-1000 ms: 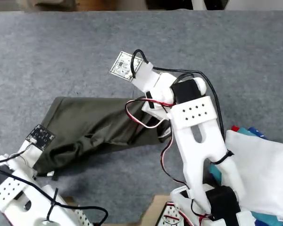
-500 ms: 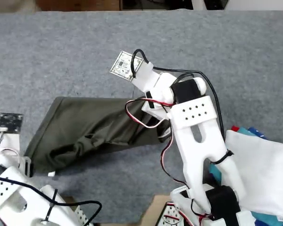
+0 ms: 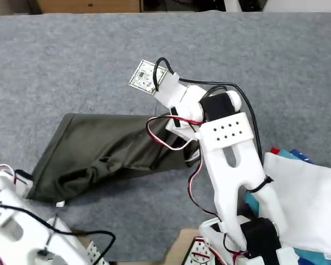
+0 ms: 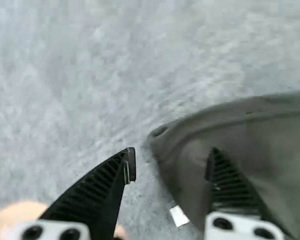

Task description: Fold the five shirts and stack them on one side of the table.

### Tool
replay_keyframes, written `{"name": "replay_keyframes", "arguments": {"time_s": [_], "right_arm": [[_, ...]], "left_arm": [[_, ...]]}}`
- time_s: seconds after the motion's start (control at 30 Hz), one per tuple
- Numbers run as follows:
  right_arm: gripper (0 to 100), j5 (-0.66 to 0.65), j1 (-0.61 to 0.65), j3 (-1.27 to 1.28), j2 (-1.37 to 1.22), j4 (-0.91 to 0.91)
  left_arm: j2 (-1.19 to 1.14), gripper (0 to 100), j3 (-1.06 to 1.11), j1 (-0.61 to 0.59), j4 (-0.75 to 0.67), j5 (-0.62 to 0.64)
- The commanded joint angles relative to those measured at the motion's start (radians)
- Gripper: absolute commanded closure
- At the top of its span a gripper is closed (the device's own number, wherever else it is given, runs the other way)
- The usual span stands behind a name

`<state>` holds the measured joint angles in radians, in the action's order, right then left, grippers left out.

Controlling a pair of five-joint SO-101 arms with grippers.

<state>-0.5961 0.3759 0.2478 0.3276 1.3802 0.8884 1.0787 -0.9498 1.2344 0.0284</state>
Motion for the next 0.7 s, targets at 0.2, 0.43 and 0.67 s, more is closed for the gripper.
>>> {"name": "replay_keyframes", "arguments": {"time_s": [0.2, 0.43, 0.67], "right_arm": [[99.5, 0.009, -0.016, -0.005, 0.005, -0.002], [99.5, 0.011, -0.016, -0.002, 0.004, -0.002], [99.5, 0.011, -0.016, -0.002, 0.007, 0.0]], "left_arm": [[-0.513, 75, -0.12, -0.025, -0.06, 0.018], [-0.616, 75, -0.112, -0.026, -0.175, 0.021], [-0.616, 92, -0.14, -0.026, -0.181, 0.018]]}}
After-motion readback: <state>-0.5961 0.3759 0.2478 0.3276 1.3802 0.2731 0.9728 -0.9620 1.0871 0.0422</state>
